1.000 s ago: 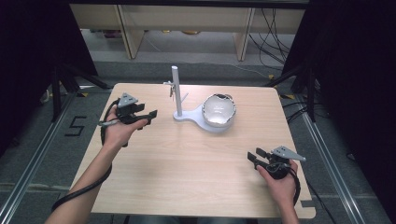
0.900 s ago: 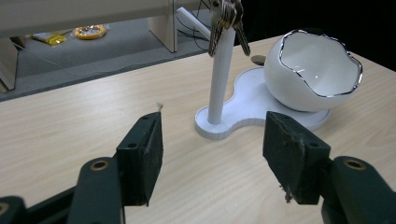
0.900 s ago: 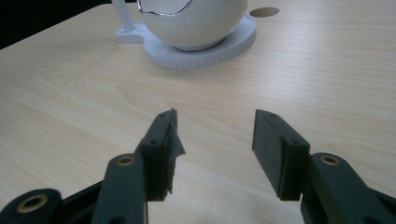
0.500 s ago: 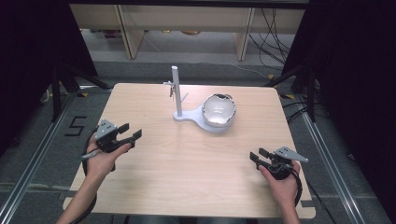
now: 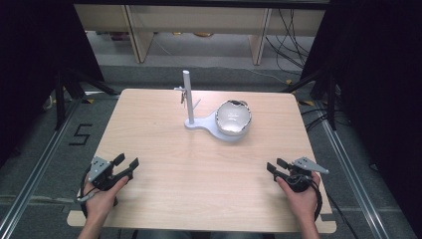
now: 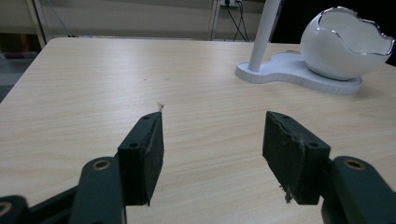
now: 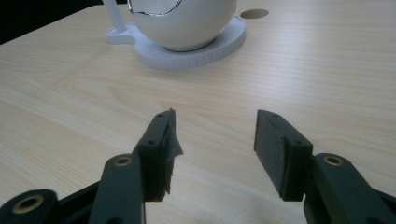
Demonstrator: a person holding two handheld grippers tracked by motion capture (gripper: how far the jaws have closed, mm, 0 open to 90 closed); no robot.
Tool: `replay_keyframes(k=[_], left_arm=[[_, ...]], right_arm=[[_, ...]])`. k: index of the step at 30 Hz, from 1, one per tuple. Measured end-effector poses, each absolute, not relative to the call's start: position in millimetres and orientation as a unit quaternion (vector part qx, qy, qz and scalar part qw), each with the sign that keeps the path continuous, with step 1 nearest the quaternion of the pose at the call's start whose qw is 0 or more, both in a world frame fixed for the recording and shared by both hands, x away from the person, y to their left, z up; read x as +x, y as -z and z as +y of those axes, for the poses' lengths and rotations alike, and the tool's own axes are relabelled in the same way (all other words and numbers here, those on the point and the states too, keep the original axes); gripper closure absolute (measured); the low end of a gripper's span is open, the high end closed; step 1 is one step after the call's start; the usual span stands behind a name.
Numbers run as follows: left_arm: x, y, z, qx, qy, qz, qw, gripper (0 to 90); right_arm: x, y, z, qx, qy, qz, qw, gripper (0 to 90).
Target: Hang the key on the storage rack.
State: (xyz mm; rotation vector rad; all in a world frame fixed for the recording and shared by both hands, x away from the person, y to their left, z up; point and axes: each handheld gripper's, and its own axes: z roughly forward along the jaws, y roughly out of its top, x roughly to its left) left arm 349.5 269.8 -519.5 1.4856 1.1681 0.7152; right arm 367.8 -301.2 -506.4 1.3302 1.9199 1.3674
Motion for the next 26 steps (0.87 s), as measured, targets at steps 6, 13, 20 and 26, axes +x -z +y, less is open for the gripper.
replay_keyframes(k=[6,13,20,26], left_arm=[[344.6,524.1,266.8,0.622,-0.313,0.488,0.527,35.9],[344.3,524.3,266.7,0.617,-0.318,0.489,0.528,33.5],[344.8,524.3,261.5,0.634,-0.320,0.475,0.520,34.2],[344.3,523.5,258.1,0.645,-0.317,0.476,0.507,35.9]], right_arm=[[364.1,506.2,-299.8,0.474,-0.488,0.692,0.241,49.8],[359.9,510.1,-296.6,0.485,-0.493,0.684,0.234,49.4],[360.4,513.6,-295.1,0.487,-0.504,0.668,0.251,49.3],[361.2,513.4,-299.8,0.482,-0.506,0.671,0.249,46.7]])
